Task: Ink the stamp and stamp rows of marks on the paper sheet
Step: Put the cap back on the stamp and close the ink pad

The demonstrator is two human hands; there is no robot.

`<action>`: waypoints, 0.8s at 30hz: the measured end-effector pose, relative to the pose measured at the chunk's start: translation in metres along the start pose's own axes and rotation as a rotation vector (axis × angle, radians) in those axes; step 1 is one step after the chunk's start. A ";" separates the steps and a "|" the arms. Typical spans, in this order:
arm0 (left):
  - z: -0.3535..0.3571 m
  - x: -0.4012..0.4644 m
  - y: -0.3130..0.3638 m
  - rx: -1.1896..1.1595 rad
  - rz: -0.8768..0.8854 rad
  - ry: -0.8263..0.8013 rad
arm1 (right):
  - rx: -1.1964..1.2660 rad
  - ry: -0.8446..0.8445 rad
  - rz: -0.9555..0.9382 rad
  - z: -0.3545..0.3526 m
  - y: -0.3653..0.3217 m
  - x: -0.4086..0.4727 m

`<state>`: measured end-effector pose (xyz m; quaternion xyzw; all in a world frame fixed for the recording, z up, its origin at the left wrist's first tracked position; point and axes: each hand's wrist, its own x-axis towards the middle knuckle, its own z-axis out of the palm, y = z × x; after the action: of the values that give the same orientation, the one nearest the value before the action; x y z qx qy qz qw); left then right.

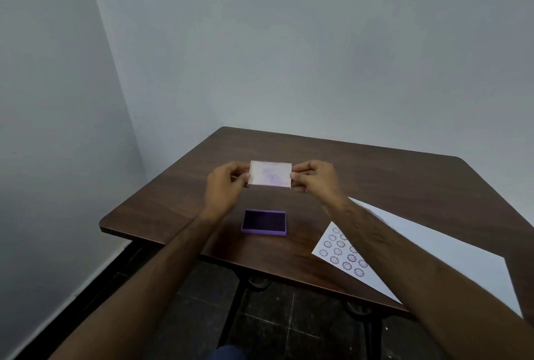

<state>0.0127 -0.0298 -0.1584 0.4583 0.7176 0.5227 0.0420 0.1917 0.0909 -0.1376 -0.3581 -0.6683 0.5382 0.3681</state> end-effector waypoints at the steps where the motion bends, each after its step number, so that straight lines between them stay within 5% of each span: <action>1: -0.003 -0.003 0.000 -0.116 -0.014 0.002 | 0.006 -0.020 -0.010 -0.003 -0.001 -0.002; 4: -0.008 -0.016 -0.007 -0.193 -0.003 -0.008 | -0.019 -0.100 -0.027 -0.010 0.001 -0.010; 10: -0.011 -0.031 -0.017 0.078 0.105 -0.063 | -0.348 -0.265 -0.118 -0.005 0.015 -0.017; 16: -0.014 -0.038 -0.026 0.125 0.154 -0.143 | -0.591 -0.281 -0.191 -0.001 0.022 -0.016; 24: -0.012 -0.039 -0.035 0.164 0.164 -0.157 | -0.622 -0.291 -0.191 0.002 0.027 -0.019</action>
<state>0.0077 -0.0667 -0.1969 0.5567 0.7126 0.4266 0.0174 0.2009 0.0779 -0.1663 -0.3087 -0.8761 0.3173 0.1910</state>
